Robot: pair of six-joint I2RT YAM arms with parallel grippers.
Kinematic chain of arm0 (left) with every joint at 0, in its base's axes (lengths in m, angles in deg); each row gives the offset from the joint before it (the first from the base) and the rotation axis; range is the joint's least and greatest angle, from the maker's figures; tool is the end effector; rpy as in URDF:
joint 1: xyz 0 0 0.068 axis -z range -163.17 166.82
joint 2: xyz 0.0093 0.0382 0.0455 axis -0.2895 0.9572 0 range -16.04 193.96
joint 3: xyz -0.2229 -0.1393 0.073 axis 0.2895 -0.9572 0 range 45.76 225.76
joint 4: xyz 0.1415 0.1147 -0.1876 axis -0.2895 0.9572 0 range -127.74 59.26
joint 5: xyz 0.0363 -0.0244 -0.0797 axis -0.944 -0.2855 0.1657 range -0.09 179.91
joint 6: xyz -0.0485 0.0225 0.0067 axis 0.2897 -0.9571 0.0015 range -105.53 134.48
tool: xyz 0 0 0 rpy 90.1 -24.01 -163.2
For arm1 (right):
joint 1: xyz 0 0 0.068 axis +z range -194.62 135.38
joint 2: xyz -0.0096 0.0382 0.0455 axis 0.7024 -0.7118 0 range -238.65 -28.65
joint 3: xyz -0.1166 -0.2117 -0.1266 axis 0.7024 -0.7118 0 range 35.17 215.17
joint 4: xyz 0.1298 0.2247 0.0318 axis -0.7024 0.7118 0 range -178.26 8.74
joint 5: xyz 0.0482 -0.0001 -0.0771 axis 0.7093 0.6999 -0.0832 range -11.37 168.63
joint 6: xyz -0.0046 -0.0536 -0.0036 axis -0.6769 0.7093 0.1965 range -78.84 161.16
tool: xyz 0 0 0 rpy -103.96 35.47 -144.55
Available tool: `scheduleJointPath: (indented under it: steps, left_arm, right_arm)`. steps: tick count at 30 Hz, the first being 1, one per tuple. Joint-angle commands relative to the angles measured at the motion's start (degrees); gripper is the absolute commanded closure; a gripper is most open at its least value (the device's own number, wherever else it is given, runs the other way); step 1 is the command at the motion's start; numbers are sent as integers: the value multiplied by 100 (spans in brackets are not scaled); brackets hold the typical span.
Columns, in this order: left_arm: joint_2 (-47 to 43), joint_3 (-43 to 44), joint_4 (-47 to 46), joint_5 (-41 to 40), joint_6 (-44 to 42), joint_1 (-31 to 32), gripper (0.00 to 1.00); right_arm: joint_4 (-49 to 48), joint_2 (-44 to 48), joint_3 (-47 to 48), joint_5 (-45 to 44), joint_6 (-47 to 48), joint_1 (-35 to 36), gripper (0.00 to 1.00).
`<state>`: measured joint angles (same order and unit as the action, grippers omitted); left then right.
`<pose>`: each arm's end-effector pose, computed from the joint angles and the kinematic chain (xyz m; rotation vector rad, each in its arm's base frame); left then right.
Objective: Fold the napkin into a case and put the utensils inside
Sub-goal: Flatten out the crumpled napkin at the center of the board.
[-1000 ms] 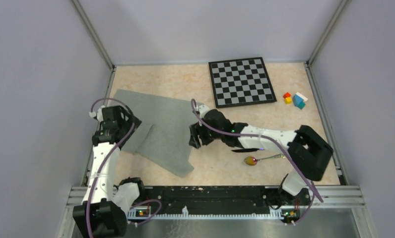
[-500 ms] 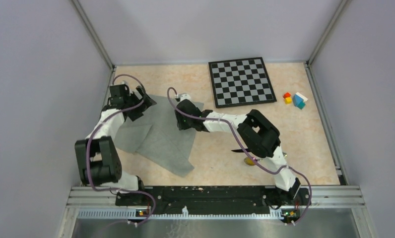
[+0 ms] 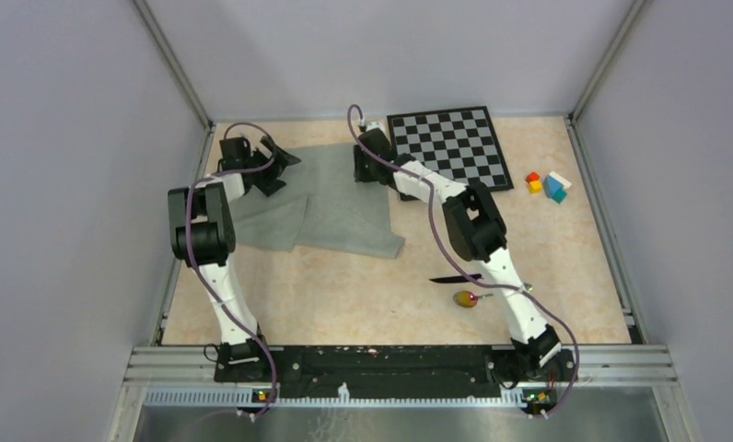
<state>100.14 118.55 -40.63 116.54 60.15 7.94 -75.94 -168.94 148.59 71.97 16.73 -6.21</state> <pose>0.4335 0.0517 0.1569 -0.8392 2.1797 -0.8593 0.4364 0.3406 0.1559 -0.2158 2.2794 0.4531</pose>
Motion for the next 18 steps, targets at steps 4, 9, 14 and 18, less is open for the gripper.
scheduleJointPath:
  steps: [4,9,14,18]
  left_arm:
    - [279,1270,1113,-177,-900,229,1]
    - [-923,933,2453,-1681,-1917,841,1]
    - [-1864,33,3073,-2865,-2676,1706,19]
    - [-1904,-163,3487,-3081,-3253,1925,32]
  right_arm:
    - [1974,-1298,2991,772,1161,-528,53]
    - [1949,116,1727,1131,774,-494,43]
    - [1547,1834,-507,1439,441,-472,40]
    - [1121,3027,-2080,1557,344,-467,40]
